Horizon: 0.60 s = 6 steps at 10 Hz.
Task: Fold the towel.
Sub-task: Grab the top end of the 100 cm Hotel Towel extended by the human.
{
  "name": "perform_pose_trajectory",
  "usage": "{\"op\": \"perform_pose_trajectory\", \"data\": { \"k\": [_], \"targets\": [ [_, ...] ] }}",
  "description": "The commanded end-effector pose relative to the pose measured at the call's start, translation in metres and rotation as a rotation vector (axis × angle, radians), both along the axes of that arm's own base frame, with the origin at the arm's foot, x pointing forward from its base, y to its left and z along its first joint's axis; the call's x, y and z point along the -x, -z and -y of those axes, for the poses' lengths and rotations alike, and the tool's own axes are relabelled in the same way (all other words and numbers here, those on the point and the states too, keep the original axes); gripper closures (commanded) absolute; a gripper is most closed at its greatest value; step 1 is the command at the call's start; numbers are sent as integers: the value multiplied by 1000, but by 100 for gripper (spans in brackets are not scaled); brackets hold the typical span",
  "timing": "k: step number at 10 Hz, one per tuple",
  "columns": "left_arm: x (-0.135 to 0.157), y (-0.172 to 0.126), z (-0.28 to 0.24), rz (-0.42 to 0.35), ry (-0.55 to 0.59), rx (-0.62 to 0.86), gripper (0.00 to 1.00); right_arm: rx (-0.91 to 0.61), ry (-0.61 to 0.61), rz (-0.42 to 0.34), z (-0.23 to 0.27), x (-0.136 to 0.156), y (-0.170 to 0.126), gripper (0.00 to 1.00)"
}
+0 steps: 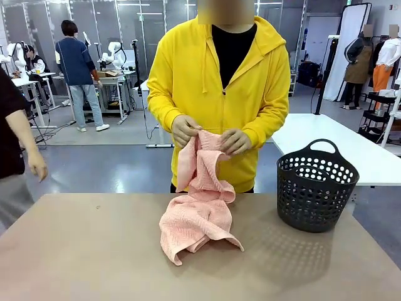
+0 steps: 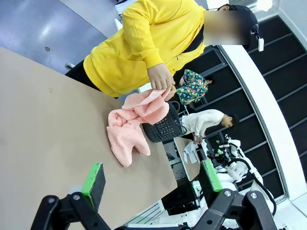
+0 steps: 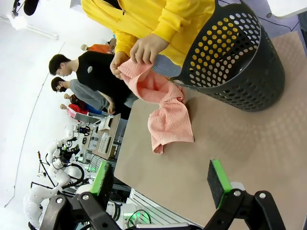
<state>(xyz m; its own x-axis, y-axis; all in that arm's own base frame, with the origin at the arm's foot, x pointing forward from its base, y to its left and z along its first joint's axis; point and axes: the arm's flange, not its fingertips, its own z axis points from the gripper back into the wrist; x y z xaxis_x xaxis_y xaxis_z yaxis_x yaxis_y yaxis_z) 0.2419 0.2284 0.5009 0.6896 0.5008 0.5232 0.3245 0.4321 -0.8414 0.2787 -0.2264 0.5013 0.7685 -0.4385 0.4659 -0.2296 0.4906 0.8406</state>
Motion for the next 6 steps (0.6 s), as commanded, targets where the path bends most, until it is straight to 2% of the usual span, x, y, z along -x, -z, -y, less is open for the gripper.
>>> {"op": "perform_pose_trajectory", "data": {
  "k": [1,6],
  "targets": [
    [-2,-4,-2,15,4,11,0,-11,2,11,1,-1,-2,0],
    [-2,-4,-2,15,4,11,0,-11,2,11,1,-1,-2,0]
  ]
}}
